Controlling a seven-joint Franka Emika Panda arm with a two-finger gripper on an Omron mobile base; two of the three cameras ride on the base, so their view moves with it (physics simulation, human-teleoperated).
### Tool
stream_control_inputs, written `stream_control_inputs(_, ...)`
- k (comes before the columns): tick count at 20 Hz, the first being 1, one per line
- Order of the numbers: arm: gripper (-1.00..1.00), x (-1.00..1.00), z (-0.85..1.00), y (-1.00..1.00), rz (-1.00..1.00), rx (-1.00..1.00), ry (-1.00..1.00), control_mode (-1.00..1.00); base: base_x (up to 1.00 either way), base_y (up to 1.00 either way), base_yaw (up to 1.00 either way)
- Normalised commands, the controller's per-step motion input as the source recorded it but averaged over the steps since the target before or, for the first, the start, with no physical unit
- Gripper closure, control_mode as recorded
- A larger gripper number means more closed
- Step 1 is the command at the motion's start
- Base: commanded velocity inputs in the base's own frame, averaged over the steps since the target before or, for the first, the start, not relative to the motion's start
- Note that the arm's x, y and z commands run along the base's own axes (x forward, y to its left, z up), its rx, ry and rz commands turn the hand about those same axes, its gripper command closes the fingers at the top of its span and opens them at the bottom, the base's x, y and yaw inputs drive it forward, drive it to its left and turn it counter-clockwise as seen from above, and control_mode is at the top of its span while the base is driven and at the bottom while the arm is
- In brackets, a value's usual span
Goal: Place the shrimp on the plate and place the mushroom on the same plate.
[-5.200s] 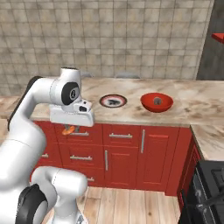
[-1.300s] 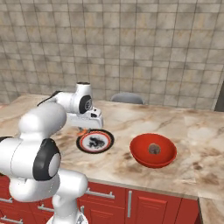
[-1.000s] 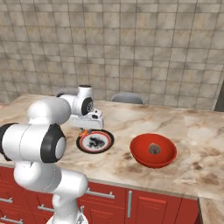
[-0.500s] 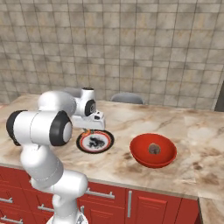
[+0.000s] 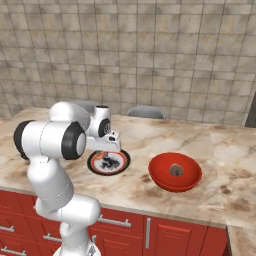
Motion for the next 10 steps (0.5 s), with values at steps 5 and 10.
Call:
stream_control_inputs(5, 1.00, 0.00, -0.15, 0.00, 0.00, 0.00, 0.00, -1.00, 0.00, 0.00, 0.00)
stream_control_inputs(10, 1.00, 0.00, -0.01, 0.00, 0.00, 0.00, 0.00, -1.00, 0.00, 0.00, 0.00)
